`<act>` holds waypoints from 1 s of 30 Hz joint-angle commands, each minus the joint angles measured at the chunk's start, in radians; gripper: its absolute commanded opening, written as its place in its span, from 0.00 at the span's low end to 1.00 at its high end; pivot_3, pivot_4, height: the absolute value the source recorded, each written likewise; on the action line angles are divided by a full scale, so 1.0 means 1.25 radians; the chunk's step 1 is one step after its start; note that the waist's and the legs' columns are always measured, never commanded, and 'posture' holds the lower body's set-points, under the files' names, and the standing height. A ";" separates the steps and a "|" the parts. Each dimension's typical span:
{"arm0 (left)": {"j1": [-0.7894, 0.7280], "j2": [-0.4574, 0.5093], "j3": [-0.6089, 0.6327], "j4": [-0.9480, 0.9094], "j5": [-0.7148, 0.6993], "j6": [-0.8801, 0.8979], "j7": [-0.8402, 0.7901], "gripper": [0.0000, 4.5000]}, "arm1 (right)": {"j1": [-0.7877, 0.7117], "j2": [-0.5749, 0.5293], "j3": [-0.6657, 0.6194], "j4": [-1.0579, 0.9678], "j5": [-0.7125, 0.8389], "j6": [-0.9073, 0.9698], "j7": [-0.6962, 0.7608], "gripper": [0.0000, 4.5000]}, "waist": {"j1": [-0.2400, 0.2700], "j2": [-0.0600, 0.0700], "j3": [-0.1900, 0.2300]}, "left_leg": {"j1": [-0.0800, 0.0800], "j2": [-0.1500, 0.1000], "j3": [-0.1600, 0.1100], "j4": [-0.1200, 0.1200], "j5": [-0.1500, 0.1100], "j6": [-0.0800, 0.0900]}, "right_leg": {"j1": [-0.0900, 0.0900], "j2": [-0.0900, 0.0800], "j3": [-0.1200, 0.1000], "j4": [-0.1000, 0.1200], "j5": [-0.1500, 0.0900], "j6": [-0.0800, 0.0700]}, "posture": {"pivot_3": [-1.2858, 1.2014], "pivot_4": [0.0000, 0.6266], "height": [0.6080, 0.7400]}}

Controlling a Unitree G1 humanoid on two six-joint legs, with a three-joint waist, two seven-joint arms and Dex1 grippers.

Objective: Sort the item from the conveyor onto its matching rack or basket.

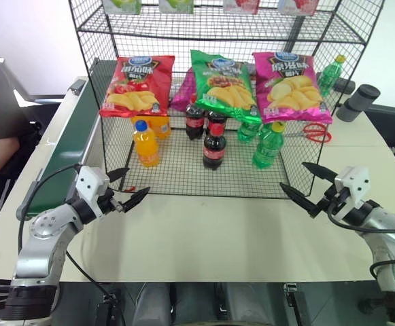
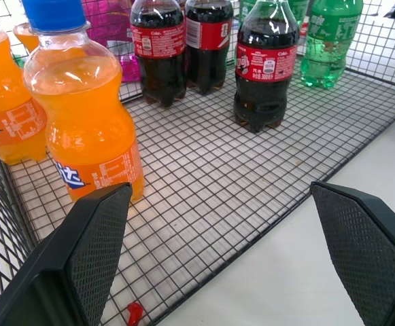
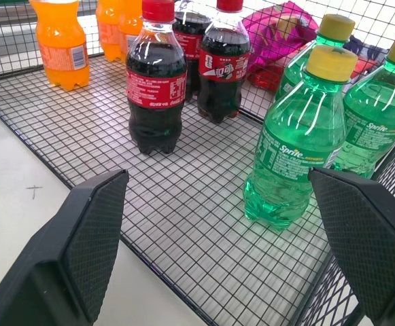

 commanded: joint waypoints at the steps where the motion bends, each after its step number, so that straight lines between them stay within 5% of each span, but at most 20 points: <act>1: 0.004 0.012 0.010 -0.023 0.000 -0.009 -0.004 1.00 | -0.007 0.007 -0.006 -0.001 0.003 -0.023 0.003 0.98 | 0.000 0.000 0.000 | 0.000 0.000 0.000 0.000 0.000 0.000 | 0.000 0.000 0.000 0.000 0.000 0.000 | 0.52 0.24 1.00; 30: 0.027 0.030 0.035 -0.072 0.003 0.024 0.042 1.00 | -0.069 0.004 0.026 0.039 -0.015 -0.024 0.011 0.98 | -0.001 0.000 0.000 | 0.000 0.000 0.000 0.000 0.000 0.000 | 0.000 0.000 0.000 0.000 0.000 0.000 | 0.52 0.24 1.00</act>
